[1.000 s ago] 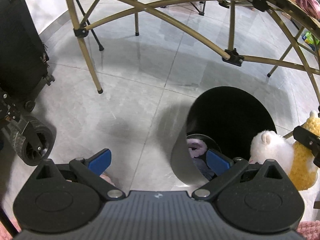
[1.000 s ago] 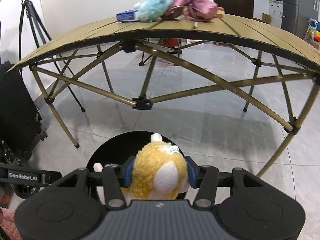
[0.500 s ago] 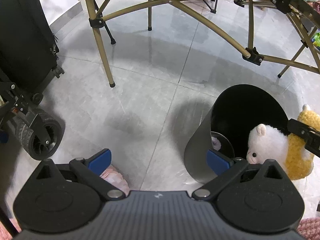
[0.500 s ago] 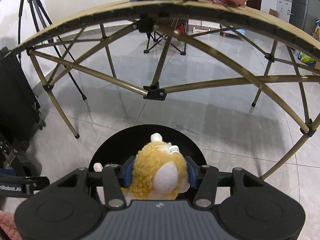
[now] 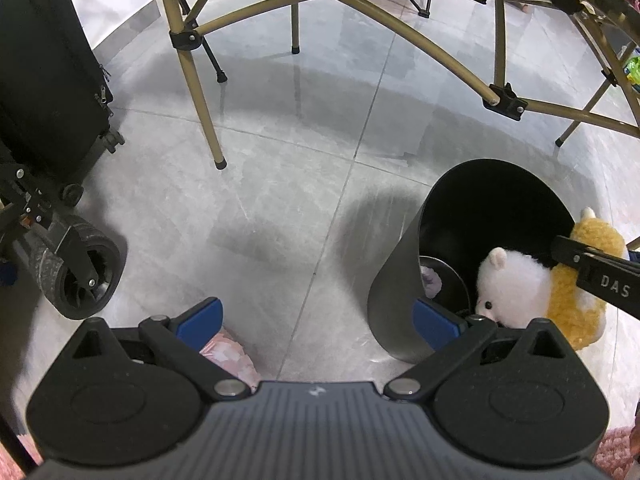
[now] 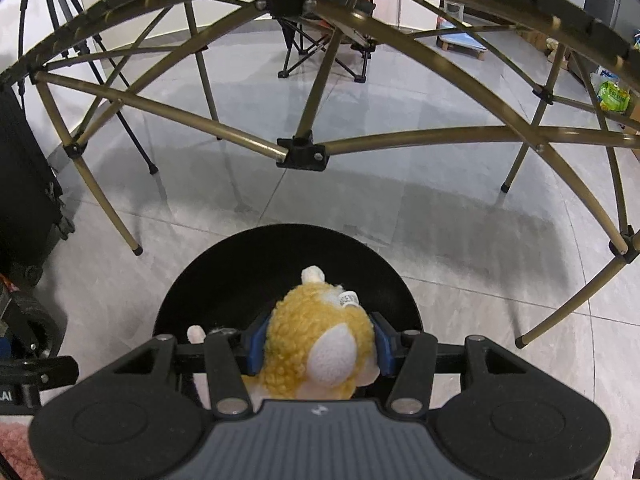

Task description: Collect trash

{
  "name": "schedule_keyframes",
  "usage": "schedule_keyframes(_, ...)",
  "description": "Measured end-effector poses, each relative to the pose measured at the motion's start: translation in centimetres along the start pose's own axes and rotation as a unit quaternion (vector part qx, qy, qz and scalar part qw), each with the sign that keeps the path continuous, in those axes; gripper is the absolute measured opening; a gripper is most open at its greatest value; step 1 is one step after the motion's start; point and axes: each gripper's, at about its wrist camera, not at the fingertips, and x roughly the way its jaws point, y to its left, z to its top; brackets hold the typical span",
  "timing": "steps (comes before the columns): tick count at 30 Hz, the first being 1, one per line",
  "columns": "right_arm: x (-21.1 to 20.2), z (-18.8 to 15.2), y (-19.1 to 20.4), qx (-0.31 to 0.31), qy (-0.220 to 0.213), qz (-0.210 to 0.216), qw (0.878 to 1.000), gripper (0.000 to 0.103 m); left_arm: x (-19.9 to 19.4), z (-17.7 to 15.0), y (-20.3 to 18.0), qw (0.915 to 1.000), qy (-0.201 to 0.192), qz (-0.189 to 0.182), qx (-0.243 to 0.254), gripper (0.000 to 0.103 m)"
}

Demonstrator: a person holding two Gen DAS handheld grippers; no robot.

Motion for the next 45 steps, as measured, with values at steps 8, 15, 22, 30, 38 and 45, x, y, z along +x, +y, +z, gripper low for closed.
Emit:
schedule_keyframes(8,0.3,0.3,-0.3,0.020,0.014,0.009,1.000,0.077,0.0,0.0,0.0,1.0000,0.000,0.002,-0.001,0.103)
schedule_keyframes(15,2.0,-0.2,-0.2,0.033,0.075,0.011,0.997,0.103,-0.1,0.0,0.3,1.0000,0.001,0.001,-0.004,0.103)
schedule_keyframes(22,2.2,-0.8,0.0,0.033,0.094,0.020,0.995,0.103,-0.2,0.0,0.3,1.0000,0.000,-0.001,-0.002,0.103)
schedule_keyframes(30,2.1,-0.9,0.0,0.032,0.096,0.020,0.995,0.103,-0.2,-0.1,0.3,1.0000,-0.001,-0.001,-0.002,0.103)
schedule_keyframes(38,1.9,-1.0,0.0,0.031,0.098,0.022,0.994,0.103,-0.3,-0.1,0.2,1.0000,-0.002,-0.002,-0.002,0.103)
schedule_keyframes(45,0.4,-1.3,0.3,0.015,0.094,0.035,0.995,0.103,-0.9,0.0,0.3,0.9999,-0.008,-0.006,-0.002,0.103)
